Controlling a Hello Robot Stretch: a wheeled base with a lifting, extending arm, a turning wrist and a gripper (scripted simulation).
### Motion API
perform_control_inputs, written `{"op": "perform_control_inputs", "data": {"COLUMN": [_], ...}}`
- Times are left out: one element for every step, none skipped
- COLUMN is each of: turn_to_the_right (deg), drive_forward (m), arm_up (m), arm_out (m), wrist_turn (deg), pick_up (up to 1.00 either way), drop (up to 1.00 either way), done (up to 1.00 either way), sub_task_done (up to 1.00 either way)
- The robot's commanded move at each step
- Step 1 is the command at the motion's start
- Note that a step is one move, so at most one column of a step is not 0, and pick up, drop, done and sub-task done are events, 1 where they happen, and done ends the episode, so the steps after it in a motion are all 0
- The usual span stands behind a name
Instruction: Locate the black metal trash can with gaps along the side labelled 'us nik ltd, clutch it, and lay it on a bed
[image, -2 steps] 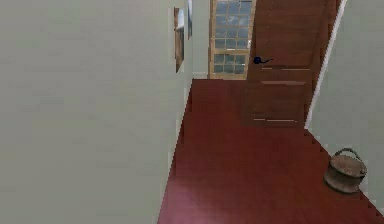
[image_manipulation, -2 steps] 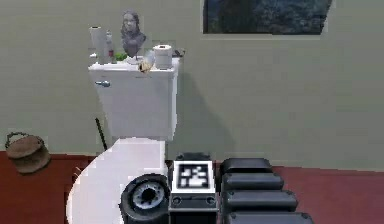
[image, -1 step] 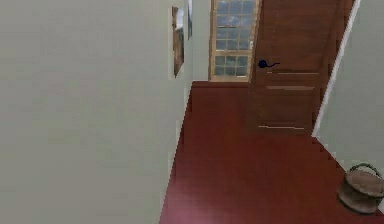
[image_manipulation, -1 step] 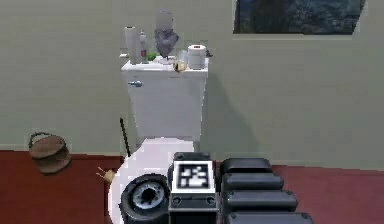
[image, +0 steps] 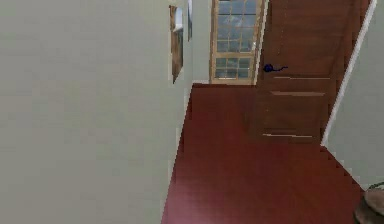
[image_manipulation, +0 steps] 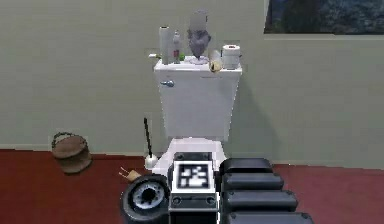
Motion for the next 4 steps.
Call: {"op": "perform_control_inputs", "data": {"turn_to_the_right": [45.0,45.0,3.0,0.0], "drive_forward": [0.00,0.00,0.00,0.05], "arm_up": [0.00,0.00,0.00,0.00], "arm_out": [0.00,0.00,0.00,0.00], "wrist_turn": [0.0,0.0,0.0,0.0], "pick_up": [0.00,0.00,0.00,0.00], "drop": [0.00,0.00,0.00,0.00], "done": [0.00,0.00,0.00,0.00], "sub_task_done": [0.00,0.00,0.00,0.00]}}
